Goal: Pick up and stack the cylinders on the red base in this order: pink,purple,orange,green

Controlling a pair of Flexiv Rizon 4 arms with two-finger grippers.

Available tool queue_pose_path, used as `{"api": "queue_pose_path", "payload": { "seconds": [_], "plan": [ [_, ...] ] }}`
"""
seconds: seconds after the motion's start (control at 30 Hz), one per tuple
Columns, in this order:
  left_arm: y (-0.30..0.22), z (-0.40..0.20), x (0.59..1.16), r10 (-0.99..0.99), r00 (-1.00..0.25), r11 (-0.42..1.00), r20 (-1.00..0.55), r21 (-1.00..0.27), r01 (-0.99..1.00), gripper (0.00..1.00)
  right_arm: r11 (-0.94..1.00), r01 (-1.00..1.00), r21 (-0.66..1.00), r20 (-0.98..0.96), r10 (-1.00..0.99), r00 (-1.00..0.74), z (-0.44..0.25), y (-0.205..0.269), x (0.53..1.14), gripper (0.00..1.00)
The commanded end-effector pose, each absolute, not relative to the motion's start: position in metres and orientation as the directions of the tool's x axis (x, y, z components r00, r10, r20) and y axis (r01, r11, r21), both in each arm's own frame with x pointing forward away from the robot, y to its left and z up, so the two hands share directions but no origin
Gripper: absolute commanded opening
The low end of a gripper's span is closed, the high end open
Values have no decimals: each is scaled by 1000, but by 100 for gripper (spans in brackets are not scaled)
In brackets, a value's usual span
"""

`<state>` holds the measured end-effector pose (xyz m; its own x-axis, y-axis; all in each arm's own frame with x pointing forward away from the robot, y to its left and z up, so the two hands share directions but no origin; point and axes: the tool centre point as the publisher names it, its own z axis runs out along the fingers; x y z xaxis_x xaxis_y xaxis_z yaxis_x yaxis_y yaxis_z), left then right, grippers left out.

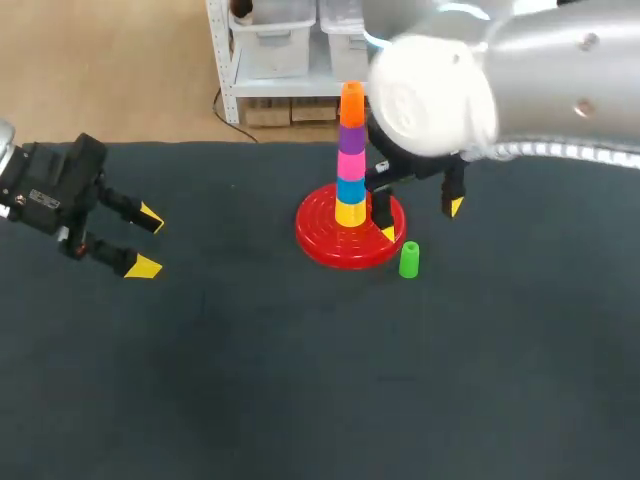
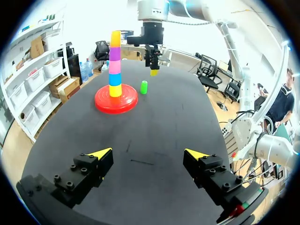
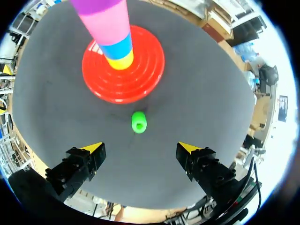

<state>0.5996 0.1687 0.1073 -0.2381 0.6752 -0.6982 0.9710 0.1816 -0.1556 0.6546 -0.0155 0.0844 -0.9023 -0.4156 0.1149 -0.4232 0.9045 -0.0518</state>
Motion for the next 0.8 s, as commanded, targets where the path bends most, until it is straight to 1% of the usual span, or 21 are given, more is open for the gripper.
{"api": "queue_pose_path", "payload": {
  "seconds": [0.03, 0.23, 0.77, 0.8],
  "plan": [
    [170, 106, 599, 674, -235, 180, -701, -153, 972, 100, 896, -441, -44, -631, -367, -683, 77, -18, 657, 100],
    [170, 106, 599, 674, -235, 180, -701, -153, 972, 100, 862, -508, -8, -606, -408, -683, 72, -5, 665, 100],
    [170, 106, 599, 674, -235, 180, -701, -153, 972, 100, 862, -508, -8, -606, -408, -683, 72, -5, 665, 100],
    [170, 106, 599, 674, -235, 180, -701, -153, 972, 100, 853, -521, -38, -582, -443, -682, 67, -2, 667, 100]
  ]
}}
